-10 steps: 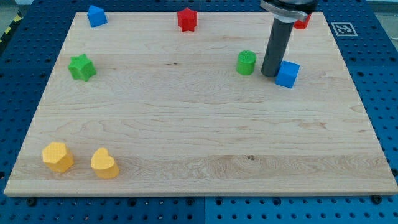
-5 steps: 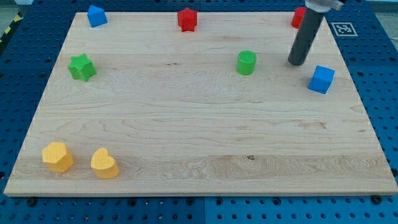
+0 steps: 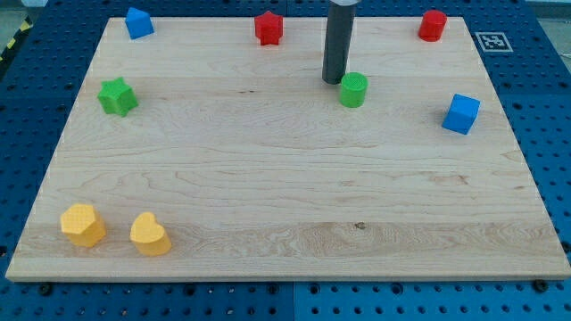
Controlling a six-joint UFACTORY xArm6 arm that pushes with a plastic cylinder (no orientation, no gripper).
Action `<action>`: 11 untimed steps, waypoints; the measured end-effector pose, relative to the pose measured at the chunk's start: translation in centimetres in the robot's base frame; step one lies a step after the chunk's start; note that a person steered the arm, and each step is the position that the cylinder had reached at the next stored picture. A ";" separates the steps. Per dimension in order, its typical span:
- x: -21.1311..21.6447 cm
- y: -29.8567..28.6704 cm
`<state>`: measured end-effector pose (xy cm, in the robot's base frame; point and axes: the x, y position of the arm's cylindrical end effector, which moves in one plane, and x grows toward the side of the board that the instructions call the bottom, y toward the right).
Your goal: Slide the green circle a bit down
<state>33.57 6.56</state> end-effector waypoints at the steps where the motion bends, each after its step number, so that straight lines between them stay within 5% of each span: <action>1: 0.0 0.0; 3: -3.0 -0.6; 11: 0.5 3.7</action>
